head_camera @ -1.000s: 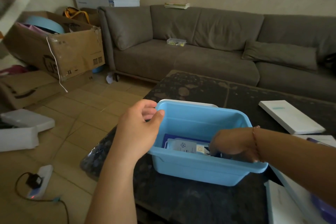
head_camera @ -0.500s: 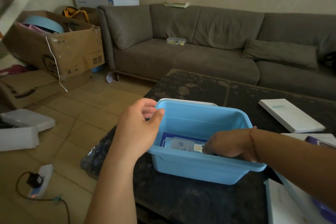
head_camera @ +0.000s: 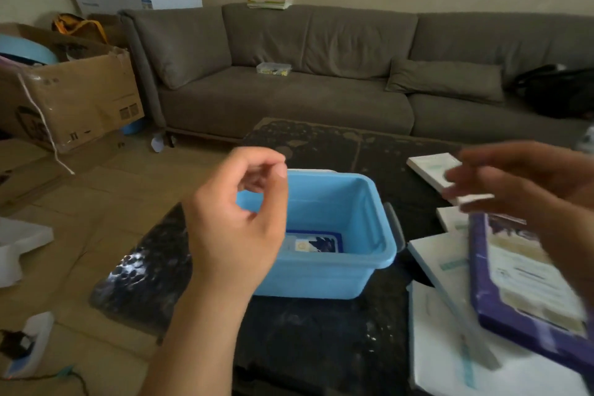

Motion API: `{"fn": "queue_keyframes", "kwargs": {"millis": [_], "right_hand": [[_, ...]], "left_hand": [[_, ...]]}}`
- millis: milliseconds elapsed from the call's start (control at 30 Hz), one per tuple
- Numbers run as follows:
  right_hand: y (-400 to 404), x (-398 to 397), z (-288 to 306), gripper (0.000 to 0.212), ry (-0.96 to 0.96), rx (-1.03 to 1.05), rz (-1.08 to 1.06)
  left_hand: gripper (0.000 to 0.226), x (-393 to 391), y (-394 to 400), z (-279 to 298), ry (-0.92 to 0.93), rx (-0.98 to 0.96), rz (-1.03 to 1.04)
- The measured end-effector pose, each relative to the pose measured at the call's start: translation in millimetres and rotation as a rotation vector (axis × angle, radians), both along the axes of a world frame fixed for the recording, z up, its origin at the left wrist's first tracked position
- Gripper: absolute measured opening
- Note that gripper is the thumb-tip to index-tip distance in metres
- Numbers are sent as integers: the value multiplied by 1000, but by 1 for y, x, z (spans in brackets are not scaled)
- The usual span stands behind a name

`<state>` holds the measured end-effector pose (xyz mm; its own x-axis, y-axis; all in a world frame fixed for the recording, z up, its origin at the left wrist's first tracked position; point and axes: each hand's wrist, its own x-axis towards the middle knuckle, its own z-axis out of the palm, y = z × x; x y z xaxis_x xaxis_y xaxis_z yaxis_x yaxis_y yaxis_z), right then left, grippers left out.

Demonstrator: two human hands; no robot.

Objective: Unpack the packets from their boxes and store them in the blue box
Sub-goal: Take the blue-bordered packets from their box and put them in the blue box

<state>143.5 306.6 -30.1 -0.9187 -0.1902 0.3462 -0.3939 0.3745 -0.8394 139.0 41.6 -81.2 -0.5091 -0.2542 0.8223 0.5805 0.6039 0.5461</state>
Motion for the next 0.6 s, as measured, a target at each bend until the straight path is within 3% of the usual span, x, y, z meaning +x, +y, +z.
{"fn": "queue_keyframes", "kwargs": {"millis": [67,200,333,433,600], "right_hand": [[45,16,-26,43,100,14,-239],[100,41,-75,17,177,297,-474],[133,57,-104,48,144,718,-379],[151,61,-119,65,110,861,-295],[161,57,-139,36,429,740,-349]], "left_hand": [[13,10,35,-4,83,-110,-149],[9,23,103,-31,-41,-451,-503],[15,24,144,-61,-334,-834,-742],[27,24,162,-72,-403,-905,-803],[34,20,179,-79,-386,-967,-748]]}}
